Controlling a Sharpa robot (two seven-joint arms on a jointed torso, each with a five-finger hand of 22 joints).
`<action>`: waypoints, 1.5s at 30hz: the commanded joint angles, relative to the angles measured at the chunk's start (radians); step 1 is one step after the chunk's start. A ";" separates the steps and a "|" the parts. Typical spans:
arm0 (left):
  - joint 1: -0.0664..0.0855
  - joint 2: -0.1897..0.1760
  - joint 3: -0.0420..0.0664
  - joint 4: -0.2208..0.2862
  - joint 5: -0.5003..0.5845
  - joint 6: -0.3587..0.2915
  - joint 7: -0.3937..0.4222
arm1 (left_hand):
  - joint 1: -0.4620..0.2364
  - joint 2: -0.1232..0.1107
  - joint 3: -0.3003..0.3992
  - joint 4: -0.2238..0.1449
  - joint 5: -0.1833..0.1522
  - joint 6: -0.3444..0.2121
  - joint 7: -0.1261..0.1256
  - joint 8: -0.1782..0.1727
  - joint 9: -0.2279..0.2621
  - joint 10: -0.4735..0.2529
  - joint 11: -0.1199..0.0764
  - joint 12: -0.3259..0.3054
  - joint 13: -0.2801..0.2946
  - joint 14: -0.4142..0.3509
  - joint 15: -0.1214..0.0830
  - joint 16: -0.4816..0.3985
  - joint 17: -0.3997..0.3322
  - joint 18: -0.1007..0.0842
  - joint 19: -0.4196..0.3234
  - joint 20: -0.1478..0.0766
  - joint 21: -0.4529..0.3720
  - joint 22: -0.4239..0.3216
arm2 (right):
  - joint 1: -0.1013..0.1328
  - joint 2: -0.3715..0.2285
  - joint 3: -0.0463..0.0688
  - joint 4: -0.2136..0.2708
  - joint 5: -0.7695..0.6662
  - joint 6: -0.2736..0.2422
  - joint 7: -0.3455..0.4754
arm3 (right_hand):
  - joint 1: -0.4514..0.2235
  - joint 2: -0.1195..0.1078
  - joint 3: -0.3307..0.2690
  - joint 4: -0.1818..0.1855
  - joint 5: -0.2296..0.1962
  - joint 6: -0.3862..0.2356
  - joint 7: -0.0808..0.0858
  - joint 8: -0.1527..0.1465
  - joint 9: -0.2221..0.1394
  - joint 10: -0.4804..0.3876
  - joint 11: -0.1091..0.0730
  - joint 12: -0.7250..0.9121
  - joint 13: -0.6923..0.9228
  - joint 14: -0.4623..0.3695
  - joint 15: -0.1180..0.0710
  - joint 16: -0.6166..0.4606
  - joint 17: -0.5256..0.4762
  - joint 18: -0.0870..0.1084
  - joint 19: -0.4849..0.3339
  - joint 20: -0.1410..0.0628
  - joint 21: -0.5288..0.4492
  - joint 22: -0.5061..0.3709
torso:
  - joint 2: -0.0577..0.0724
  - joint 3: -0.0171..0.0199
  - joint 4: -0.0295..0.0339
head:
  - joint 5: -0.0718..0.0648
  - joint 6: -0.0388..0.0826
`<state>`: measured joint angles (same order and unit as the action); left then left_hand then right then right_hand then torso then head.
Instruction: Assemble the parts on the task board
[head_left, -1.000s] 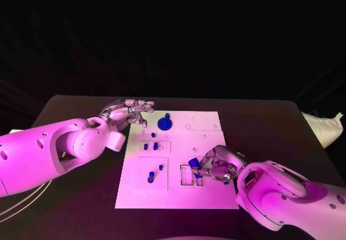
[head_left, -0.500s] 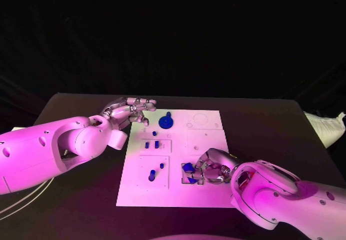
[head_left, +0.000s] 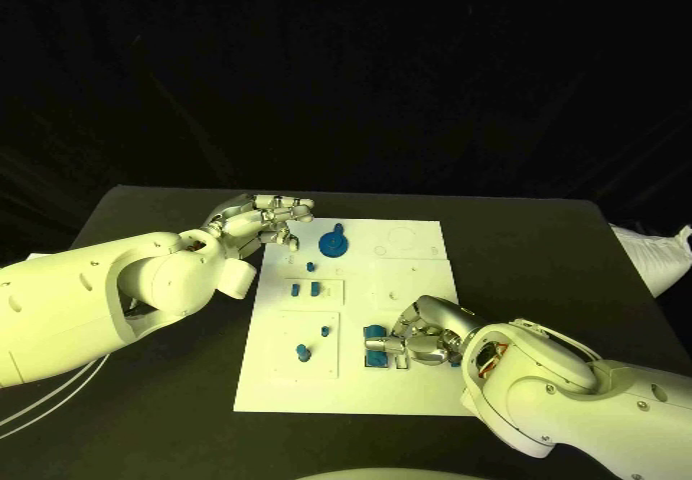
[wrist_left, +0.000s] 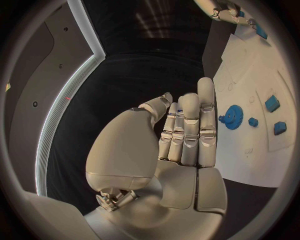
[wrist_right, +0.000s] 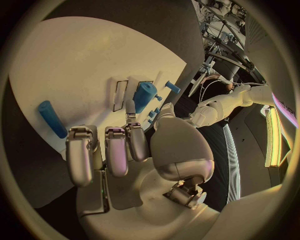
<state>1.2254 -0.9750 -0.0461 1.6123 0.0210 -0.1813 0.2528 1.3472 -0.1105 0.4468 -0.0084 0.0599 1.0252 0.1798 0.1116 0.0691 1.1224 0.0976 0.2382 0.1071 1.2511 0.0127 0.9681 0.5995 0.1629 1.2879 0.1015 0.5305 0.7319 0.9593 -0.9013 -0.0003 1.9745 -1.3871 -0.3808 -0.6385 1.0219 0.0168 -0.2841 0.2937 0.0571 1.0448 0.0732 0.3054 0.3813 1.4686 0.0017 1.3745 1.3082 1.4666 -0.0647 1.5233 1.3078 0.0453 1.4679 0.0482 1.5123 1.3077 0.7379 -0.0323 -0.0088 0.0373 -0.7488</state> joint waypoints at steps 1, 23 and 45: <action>0.000 0.000 0.001 0.003 -0.003 0.018 0.008 | 0.001 0.009 -0.006 0.002 -0.003 -0.007 0.000 0.007 0.000 -0.007 0.003 0.003 0.001 -0.008 0.000 0.004 -0.001 0.018 -0.001 0.007 -0.005 -0.001 | -0.001 -0.001 0.000 0.002 -0.041 0.015 -0.009 | -0.018 -0.010 0.004 0.001 -0.006 -0.008 0.001 -0.005 0.003 0.009 -0.002 -0.009 0.122 0.085 -0.001 -0.004 0.175 -0.014 0.026 -0.003 -0.005 0.130 | 0.000 0.0006 -0.0006 | 0.001 0.000; 0.000 -0.003 0.000 0.003 -0.003 0.019 0.008 | 0.001 0.009 -0.006 0.002 -0.003 -0.007 0.000 0.007 0.000 -0.007 0.003 0.003 0.001 -0.008 0.000 0.004 -0.001 0.018 -0.001 0.007 -0.005 -0.001 | -0.001 -0.008 0.000 0.001 -0.079 0.033 0.019 | 0.333 0.025 0.128 -0.165 0.054 0.007 -0.009 0.015 0.045 0.014 -0.013 -0.010 0.129 0.086 -0.010 -0.005 0.177 -0.014 0.029 -0.011 -0.006 0.134 | 0.000 0.0006 -0.0004 | 0.001 -0.001; 0.000 -0.013 -0.001 0.014 -0.005 0.016 0.011 | 0.001 0.009 -0.006 0.002 -0.003 -0.007 0.000 0.007 0.000 -0.007 0.003 0.003 0.001 -0.008 0.000 0.004 -0.001 0.018 -0.001 0.007 -0.005 -0.001 | 0.036 -0.297 0.001 0.084 -0.097 0.086 0.105 | 0.274 0.071 0.126 -0.095 0.178 -0.041 0.021 -0.062 0.010 -0.008 0.012 -0.059 0.104 0.081 0.011 -0.019 0.157 -0.009 0.016 0.007 -0.018 0.113 | -0.003 -0.0001 -0.0151 | -0.053 0.005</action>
<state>1.2254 -0.9880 -0.0472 1.6227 0.0205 -0.1805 0.2527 1.3472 -0.1105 0.4468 -0.0083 0.0599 1.0252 0.1798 0.1116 0.0692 1.1225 0.0976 0.2382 0.1067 1.2511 0.0127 0.9681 0.5998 0.1629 1.2879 0.1015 0.5305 0.7321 0.9953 -1.1962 0.0015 2.0548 -1.3881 -0.3527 -0.5161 1.2975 0.0822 -0.1559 0.1937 0.2324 1.0035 0.0893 0.2466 0.3921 1.4610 0.0095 1.3358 1.4827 1.4634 -0.0598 1.5102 1.3074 0.0453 1.4681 0.0486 1.4969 1.3073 0.7347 -0.0328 -0.0206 -0.0109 -0.7441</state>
